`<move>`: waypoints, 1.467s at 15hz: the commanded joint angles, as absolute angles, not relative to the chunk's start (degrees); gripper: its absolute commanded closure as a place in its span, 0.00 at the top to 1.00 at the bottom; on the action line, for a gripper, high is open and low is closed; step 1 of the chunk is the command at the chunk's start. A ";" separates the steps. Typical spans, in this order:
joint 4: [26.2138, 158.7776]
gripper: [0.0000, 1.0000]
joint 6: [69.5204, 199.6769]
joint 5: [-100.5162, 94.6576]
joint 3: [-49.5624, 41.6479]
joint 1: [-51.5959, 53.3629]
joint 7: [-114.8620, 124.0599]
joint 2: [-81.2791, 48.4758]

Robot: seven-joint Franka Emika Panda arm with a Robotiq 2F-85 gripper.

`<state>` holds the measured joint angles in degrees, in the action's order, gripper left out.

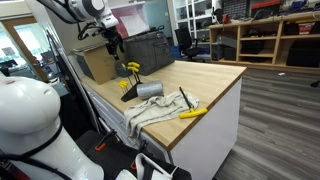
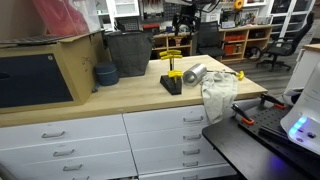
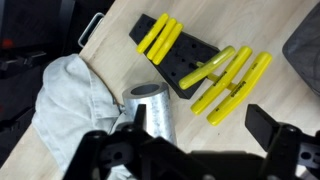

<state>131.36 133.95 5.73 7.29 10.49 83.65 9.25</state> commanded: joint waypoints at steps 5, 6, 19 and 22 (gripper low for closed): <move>131.04 1.00 122.26 7.71 5.06 7.81 53.71 12.09; 131.03 1.00 121.18 6.49 5.32 7.35 51.04 12.46; 132.98 1.00 121.44 -8.18 5.75 4.63 21.69 15.41; 132.85 1.00 123.46 -7.08 4.70 3.72 16.85 14.79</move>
